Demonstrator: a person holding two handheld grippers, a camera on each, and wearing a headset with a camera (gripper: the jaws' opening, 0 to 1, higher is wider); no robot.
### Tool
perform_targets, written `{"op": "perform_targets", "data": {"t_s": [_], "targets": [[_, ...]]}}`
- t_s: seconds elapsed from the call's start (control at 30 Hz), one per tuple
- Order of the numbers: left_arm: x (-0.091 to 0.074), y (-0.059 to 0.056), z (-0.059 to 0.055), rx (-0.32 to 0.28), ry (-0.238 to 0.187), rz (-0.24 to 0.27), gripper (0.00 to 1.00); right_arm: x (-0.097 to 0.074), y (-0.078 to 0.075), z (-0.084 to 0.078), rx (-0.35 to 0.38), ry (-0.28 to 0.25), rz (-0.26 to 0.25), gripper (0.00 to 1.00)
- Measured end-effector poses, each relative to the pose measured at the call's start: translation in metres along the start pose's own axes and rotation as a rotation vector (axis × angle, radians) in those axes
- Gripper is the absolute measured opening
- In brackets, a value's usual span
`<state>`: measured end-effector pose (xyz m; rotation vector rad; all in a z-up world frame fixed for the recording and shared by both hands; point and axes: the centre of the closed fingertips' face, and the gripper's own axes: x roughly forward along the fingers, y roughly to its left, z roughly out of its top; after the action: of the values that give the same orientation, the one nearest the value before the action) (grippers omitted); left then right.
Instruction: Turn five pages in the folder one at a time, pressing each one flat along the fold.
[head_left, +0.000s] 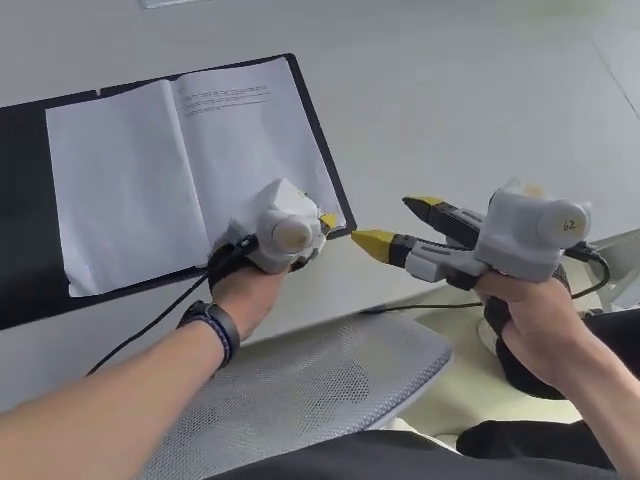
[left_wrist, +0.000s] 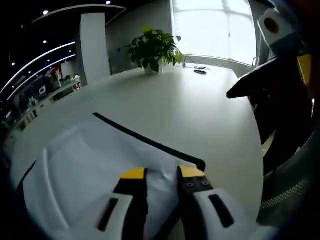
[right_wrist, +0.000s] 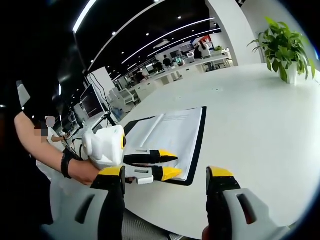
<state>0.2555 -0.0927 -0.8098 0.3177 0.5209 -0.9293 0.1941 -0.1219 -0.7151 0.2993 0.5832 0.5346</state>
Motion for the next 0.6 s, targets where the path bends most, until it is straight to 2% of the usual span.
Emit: {"op": "perform_targets", "data": {"t_s": [0.2,0.37,0.5,0.53,0.6], "targets": [[0.001,0.004,0.000,0.008,-0.008,0.031,0.13,-0.002,0.000,-0.003,0.005,0.001,-0.002,0.64],[0.002,0.002,0.000,0.030,-0.012,0.044,0.11,-0.002,-0.001,-0.005,0.008,0.003,0.000,0.64],[0.003,0.001,0.001,0.036,-0.019,0.052,0.08,0.003,-0.003,-0.003,0.005,0.003,0.005,0.63],[0.003,0.002,0.001,0.053,-0.020,0.060,0.08,0.005,-0.003,-0.002,0.005,0.002,0.007,0.63],[0.002,0.003,0.001,0.046,-0.020,0.064,0.07,0.009,-0.006,0.000,0.003,0.001,0.013,0.62]]}}
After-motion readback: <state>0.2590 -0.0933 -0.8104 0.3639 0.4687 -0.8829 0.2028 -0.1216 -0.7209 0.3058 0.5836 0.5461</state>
